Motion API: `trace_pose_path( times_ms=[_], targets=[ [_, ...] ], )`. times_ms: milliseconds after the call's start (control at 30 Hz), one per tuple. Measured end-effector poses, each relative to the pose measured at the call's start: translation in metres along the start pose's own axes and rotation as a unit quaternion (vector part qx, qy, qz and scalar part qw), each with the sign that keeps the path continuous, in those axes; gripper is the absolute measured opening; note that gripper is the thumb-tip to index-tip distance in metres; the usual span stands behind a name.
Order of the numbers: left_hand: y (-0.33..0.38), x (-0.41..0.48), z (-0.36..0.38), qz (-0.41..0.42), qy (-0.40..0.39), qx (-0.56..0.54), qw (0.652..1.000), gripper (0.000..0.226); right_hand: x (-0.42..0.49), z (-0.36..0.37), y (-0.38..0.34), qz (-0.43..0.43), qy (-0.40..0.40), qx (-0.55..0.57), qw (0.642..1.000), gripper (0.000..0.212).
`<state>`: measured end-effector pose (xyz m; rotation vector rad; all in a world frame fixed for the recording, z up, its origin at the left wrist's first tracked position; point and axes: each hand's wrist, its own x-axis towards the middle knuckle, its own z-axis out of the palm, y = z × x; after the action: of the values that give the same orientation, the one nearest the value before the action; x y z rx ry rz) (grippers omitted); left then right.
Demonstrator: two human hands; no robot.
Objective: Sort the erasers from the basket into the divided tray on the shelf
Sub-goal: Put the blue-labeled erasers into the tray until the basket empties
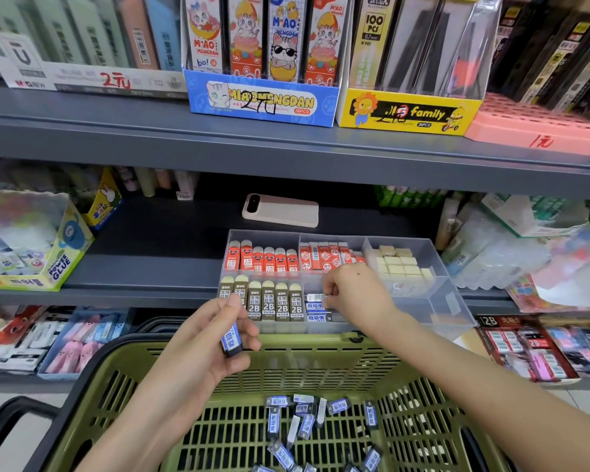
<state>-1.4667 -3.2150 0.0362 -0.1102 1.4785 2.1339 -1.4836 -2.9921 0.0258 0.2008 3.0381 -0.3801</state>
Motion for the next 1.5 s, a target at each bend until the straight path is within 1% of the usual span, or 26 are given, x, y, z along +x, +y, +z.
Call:
trace_pose_path(
  times_ms=[133, 233, 367, 467, 533, 667, 733, 833, 1000, 1067, 1167, 1233, 1333, 1400, 1500],
  targets=[
    [0.001, -0.003, 0.001, -0.001, -0.009, 0.01, 1.0, 0.033, -0.001, -0.001, 0.001, -0.013, 0.007, -0.001, 1.0, 0.004],
    [0.004, -0.006, 0.001, 0.001, -0.017, 0.023, 1.0, 0.032, -0.003, -0.003, 0.005, -0.029, -0.007, 0.0, 1.0, 0.011],
    [0.01, -0.009, 0.003, 0.03, -0.028, 0.09, 0.995, 0.039, -0.003, -0.01, 0.016, -0.052, -0.04, -0.014, 0.998, 0.019],
    [0.013, -0.008, 0.007, 0.045, -0.036, 0.116, 0.992, 0.042, 0.001, -0.01, 0.015, -0.056, -0.057, 0.001, 0.997, 0.012],
    [0.014, -0.009, 0.01, 0.051, -0.039, 0.107, 0.992, 0.042, 0.002, -0.008, 0.012, -0.041, -0.042, 0.015, 0.998, 0.009],
    [0.009, -0.009, 0.012, 0.053, -0.051, 0.095, 0.993, 0.041, -0.002, 0.0, 0.01, -0.005, 0.006, 0.071, 0.997, 0.016],
    [0.007, -0.009, 0.011, 0.048, -0.05, 0.091, 0.993, 0.039, -0.002, 0.003, 0.008, 0.01, 0.015, 0.087, 0.996, 0.016],
    [0.007, -0.008, 0.011, 0.047, -0.054, 0.087, 0.994, 0.03, -0.001, 0.004, 0.007, 0.021, 0.018, 0.105, 0.994, 0.013],
    [0.006, -0.008, 0.01, 0.049, -0.062, 0.088, 0.993, 0.026, -0.002, 0.006, 0.007, 0.021, 0.025, 0.108, 0.994, 0.019],
    [0.006, -0.009, 0.009, 0.05, -0.062, 0.086, 0.993, 0.024, -0.002, 0.005, 0.007, 0.017, 0.032, 0.116, 0.993, 0.015],
    [0.007, -0.009, 0.007, 0.052, -0.066, 0.088, 0.993, 0.024, -0.008, 0.003, 0.007, 0.007, 0.064, 0.137, 0.989, 0.008],
    [0.008, -0.009, 0.006, 0.053, -0.068, 0.089, 0.992, 0.027, -0.014, 0.0, 0.008, -0.015, 0.1, 0.113, 0.988, 0.004],
    [0.008, -0.009, 0.003, 0.058, -0.064, 0.085, 0.993, 0.036, -0.017, -0.006, 0.015, -0.055, 0.134, 0.033, 0.989, 0.007],
    [0.007, -0.008, 0.002, 0.059, -0.066, 0.084, 0.993, 0.037, -0.016, -0.008, 0.018, -0.054, 0.12, 0.003, 0.991, 0.008],
    [0.005, -0.008, 0.001, 0.053, -0.071, 0.085, 0.992, 0.036, -0.016, -0.005, 0.018, -0.04, 0.088, -0.012, 0.995, 0.01]
  ],
)
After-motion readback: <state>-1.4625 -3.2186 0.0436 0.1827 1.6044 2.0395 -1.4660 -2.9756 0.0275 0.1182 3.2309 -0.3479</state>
